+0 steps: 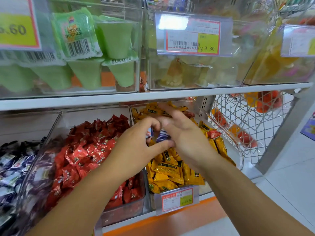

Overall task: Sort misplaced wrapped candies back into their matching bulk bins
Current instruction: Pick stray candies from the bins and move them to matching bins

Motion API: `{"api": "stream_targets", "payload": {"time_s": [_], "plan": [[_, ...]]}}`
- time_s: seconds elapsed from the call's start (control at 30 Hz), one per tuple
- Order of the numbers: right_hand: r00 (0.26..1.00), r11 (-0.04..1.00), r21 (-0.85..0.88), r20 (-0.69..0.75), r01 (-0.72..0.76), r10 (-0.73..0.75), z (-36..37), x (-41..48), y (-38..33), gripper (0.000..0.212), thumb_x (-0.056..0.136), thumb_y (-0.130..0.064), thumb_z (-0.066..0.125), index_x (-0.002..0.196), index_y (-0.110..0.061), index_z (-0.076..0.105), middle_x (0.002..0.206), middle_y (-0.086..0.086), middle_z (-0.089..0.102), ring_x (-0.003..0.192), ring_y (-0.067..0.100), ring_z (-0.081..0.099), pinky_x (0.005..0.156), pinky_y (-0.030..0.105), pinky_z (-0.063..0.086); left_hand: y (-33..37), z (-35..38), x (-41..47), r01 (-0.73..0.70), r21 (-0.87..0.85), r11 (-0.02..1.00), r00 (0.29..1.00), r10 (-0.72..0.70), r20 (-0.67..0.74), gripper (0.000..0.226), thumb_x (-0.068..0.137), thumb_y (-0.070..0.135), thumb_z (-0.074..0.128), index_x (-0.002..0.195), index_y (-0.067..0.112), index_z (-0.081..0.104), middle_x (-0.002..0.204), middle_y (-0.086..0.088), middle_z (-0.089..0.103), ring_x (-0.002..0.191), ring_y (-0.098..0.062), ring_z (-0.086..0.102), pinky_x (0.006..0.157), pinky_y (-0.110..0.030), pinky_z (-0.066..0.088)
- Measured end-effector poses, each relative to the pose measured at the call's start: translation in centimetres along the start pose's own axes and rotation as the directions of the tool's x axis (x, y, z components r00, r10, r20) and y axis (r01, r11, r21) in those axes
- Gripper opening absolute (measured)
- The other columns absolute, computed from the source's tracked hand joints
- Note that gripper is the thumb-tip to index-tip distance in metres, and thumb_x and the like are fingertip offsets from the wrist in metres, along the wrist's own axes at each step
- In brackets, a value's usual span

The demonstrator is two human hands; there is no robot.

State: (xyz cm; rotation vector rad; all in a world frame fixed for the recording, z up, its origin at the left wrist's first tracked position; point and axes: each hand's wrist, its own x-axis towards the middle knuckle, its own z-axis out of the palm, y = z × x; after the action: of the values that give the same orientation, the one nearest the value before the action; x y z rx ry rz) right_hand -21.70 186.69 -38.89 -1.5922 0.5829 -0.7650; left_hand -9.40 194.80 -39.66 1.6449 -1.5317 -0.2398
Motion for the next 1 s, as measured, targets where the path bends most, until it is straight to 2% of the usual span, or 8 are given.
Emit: {"api": "stream_targets", "payload": {"time_s": [0.13, 0.2, 0.3, 0.37, 0.43, 0.63, 0.83, 1.0], "plan": [[0.998, 0.997, 0.070, 0.061, -0.021, 0.017, 0.6, 0.2, 0.2, 0.040, 0.104, -0.016, 0.038, 0.140, -0.034, 0.041, 0.127, -0.005, 0.063, 0.122, 0.011, 0.055, 0.107, 0.041, 0.042, -0.9, -0.3, -0.1, -0.031, 0.069, 0.997, 0.998, 0.035, -0.061, 0.018, 0.081, 0.037, 0.069, 0.085, 0.030, 0.053, 0.069, 0.015, 0.045, 0.069, 0.005, 0.047, 0.058, -0.008, 0.034], [0.998, 0.992, -0.113, 0.027, 0.061, -0.058, -0.2, 0.3, 0.1, 0.038, 0.103, -0.019, 0.040, 0.139, -0.032, 0.046, 0.127, -0.005, 0.061, 0.120, 0.011, 0.055, 0.105, 0.039, 0.043, -1.3, -0.9, -0.2, -0.024, 0.103, 0.994, 0.997, 0.031, -0.065, 0.009, 0.088, 0.034, 0.063, 0.088, 0.030, 0.055, 0.081, 0.016, 0.049, 0.082, 0.007, 0.048, 0.065, -0.007, 0.034], [0.983, 0.652, -0.746, 0.017, 0.134, -0.183, -1.7, 1.1, 0.4, 0.033, 0.099, -0.024, 0.048, 0.130, -0.034, 0.055, 0.128, -0.005, 0.056, 0.125, 0.015, 0.046, 0.106, 0.037, 0.039, -1.8, -1.9, -0.2, 0.003, 0.094, 0.996, 0.994, 0.007, -0.110, 0.017, 0.093, 0.030, 0.052, 0.077, 0.027, 0.050, 0.076, 0.009, 0.049, 0.075, -0.002, 0.047, 0.059, -0.013, 0.032], [0.988, 0.420, -0.899, 0.069, 0.121, -0.136, -1.9, 1.3, 1.0, 0.037, 0.096, -0.034, 0.054, 0.132, -0.038, 0.053, 0.129, -0.003, 0.052, 0.125, 0.020, 0.038, 0.105, 0.036, 0.035, -2.2, -2.3, -0.3, 0.008, 0.084, 0.996, 0.993, 0.002, -0.119, 0.024, 0.093, 0.025, 0.049, 0.070, 0.020, 0.046, 0.067, 0.002, 0.045, 0.062, -0.009, 0.042, 0.052, -0.020, 0.028], [0.990, 0.351, -0.927, 0.114, 0.135, -0.081, -1.4, 1.4, 1.5, 0.044, 0.095, -0.037, 0.054, 0.138, -0.040, 0.044, 0.128, -0.001, 0.047, 0.123, 0.020, 0.033, 0.102, 0.033, 0.034, -2.5, -2.5, -0.4, 0.033, 0.081, 0.996, 0.993, -0.023, -0.114, 0.022, 0.093, 0.022, 0.049, 0.074, 0.012, 0.049, 0.068, -0.005, 0.049, 0.062, -0.013, 0.045, 0.054, -0.026, 0.032], [0.983, 0.362, -0.916, 0.135, 0.173, -0.127, -0.3, 2.1, 1.7, 0.039, 0.094, -0.031, 0.059, 0.131, -0.031, 0.051, 0.121, -0.003, 0.054, 0.119, 0.017, 0.041, 0.092, 0.030, 0.042, -2.3, -2.6, -0.9, 0.114, -0.039, 0.993, 0.992, -0.116, -0.044, 0.020, 0.095, 0.016, 0.051, 0.110, 0.028, 0.053, 0.085, 0.005, 0.062, 0.075, -0.008, 0.056, 0.063, -0.019, 0.041], [0.982, 0.540, -0.828, 0.058, 0.148, -0.179, -0.2, 1.9, 2.3, 0.012, 0.091, -0.026, 0.062, 0.097, -0.036, 0.057, 0.098, -0.011, 0.052, 0.090, 0.002, 0.048, 0.071, 0.019, 0.041, -2.2, -2.3, -0.6, 0.216, -0.039, 0.976, 0.973, -0.218, -0.072, 0.017, 0.091, 0.030, 0.053, 0.086, 0.014, 0.046, 0.071, 0.002, 0.043, 0.059, -0.010, 0.039, 0.056, -0.029, 0.032], [0.974, 0.741, -0.647, 0.010, 0.180, -0.228, -0.5, 1.5, 1.6, 0.021, 0.088, -0.018, 0.066, 0.096, -0.034, 0.054, 0.097, -0.015, 0.058, 0.096, 0.001, 0.052, 0.078, 0.012, 0.040, -1.8, -1.8, -0.2, 0.166, -0.026, 0.986, 0.984, -0.168, -0.066, 0.034, 0.078, 0.055, 0.064, 0.090, 0.025, 0.053, 0.075, 0.012, 0.053, 0.066, 0.005, 0.050, 0.057, -0.009, 0.038]]}}
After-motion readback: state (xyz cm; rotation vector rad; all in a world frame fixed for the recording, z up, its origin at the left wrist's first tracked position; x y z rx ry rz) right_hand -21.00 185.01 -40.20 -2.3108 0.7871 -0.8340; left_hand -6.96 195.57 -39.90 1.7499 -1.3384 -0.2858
